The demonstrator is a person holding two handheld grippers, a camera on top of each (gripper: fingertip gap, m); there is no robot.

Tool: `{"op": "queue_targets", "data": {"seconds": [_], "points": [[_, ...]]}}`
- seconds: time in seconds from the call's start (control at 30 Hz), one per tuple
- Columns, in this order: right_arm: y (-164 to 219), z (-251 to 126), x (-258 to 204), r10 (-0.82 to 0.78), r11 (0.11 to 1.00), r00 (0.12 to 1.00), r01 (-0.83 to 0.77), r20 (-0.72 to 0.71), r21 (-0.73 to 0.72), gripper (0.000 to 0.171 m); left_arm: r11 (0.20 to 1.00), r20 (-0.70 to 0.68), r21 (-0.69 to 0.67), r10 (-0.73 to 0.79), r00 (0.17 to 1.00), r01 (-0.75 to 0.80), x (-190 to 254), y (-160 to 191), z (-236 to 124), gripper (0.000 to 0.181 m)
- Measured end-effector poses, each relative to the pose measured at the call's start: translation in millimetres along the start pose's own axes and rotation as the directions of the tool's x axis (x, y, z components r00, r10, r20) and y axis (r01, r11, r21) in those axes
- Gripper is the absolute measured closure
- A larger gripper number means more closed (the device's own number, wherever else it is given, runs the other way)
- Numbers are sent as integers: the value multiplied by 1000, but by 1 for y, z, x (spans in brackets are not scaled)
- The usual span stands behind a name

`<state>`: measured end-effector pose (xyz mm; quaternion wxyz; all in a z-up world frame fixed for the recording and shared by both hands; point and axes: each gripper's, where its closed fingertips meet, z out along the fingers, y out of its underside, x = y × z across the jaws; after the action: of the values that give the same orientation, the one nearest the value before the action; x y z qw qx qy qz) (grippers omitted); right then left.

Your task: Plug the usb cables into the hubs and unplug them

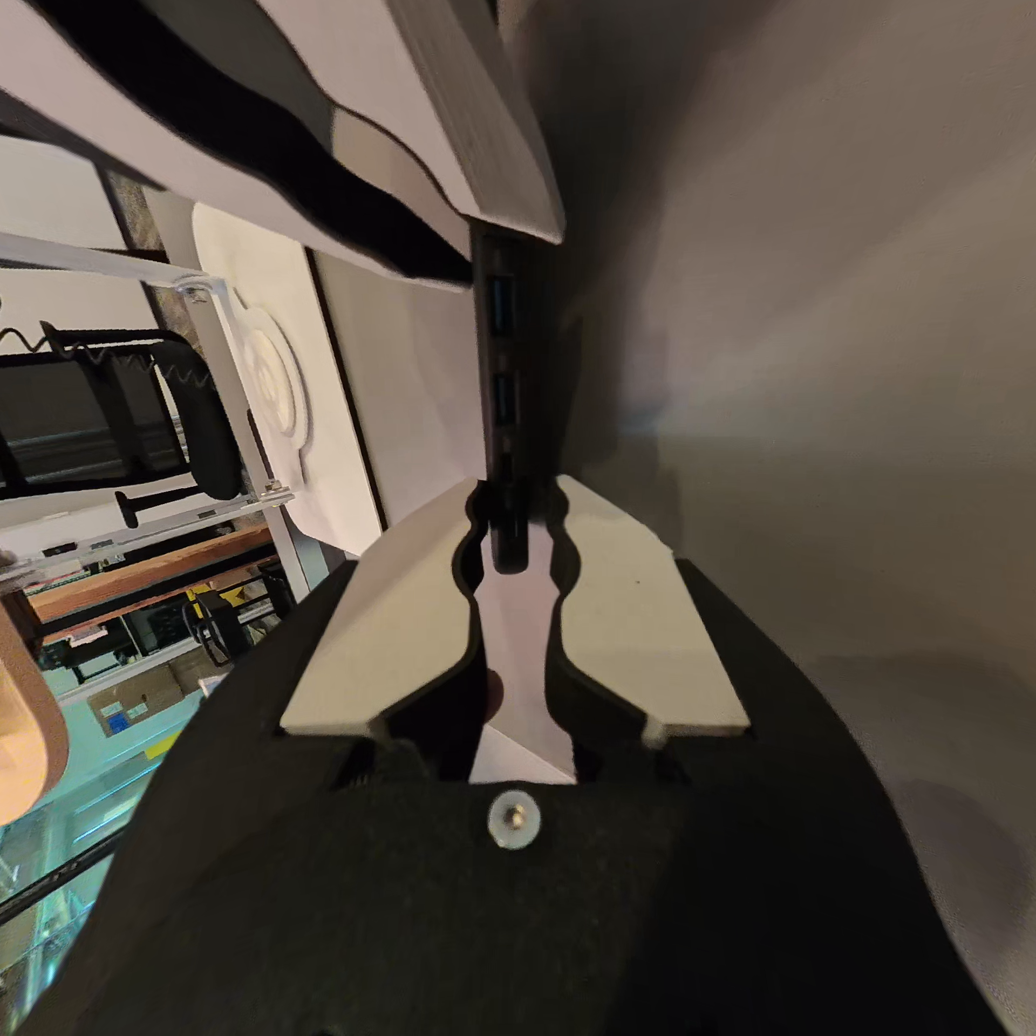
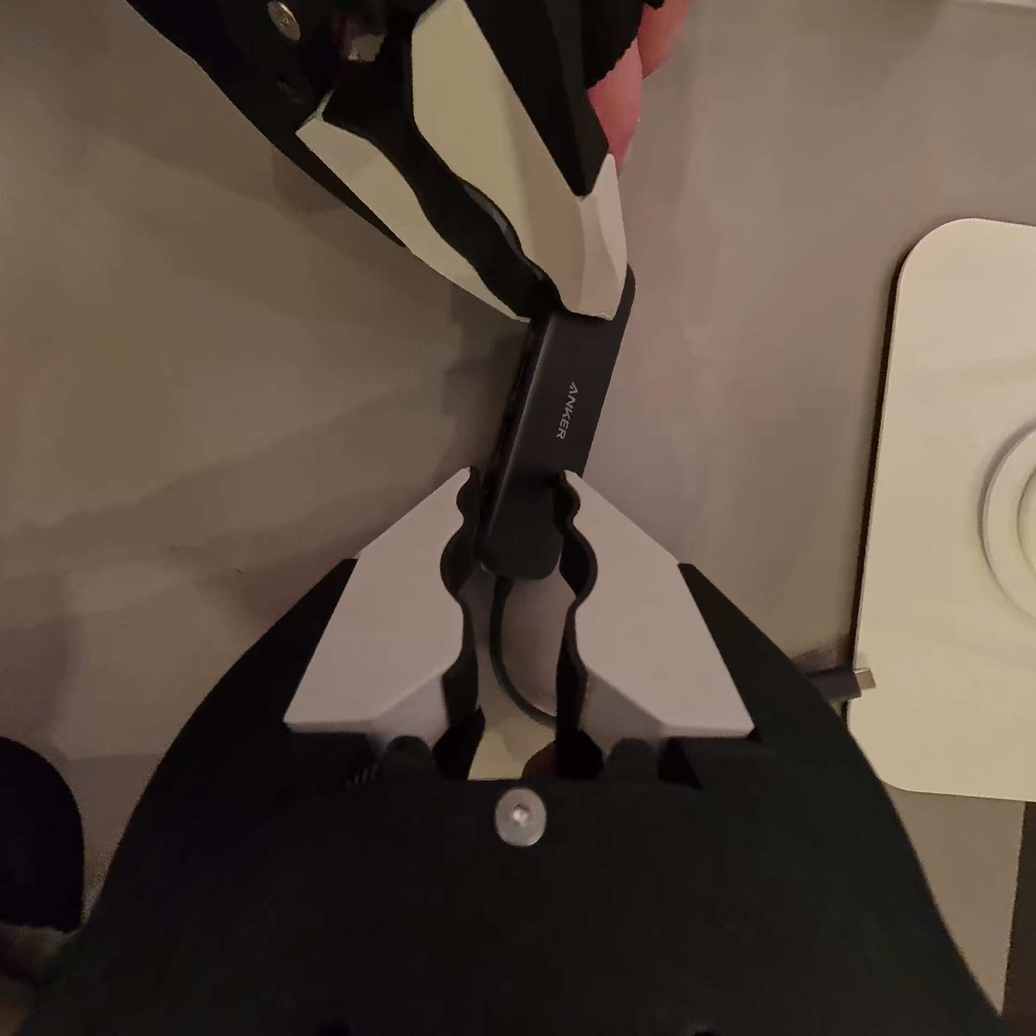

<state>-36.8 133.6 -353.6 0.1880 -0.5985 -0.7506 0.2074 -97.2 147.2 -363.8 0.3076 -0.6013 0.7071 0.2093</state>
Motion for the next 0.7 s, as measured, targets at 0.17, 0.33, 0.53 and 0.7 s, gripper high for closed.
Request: {"op": "queue_targets", "data": {"seconds": [0.17,0.33,0.53,0.7], "points": [[-1,2,-3,26,1000,999,-26,22,4,146,1000,-33,-30,-8,999,7,5,0,-3,162],[0,3,-5,64,998,997,-65,44,8,144,997,-84,-16,-82,993,81,14,1,-11,162],[1,3,-7,64,998,997,-64,53,9,144,968,-113,22,-246,963,250,20,6,-31,152],[-6,-5,-5,45,997,998,-48,41,64,140,916,17,78,-396,918,394,-7,29,-85,150]]}}
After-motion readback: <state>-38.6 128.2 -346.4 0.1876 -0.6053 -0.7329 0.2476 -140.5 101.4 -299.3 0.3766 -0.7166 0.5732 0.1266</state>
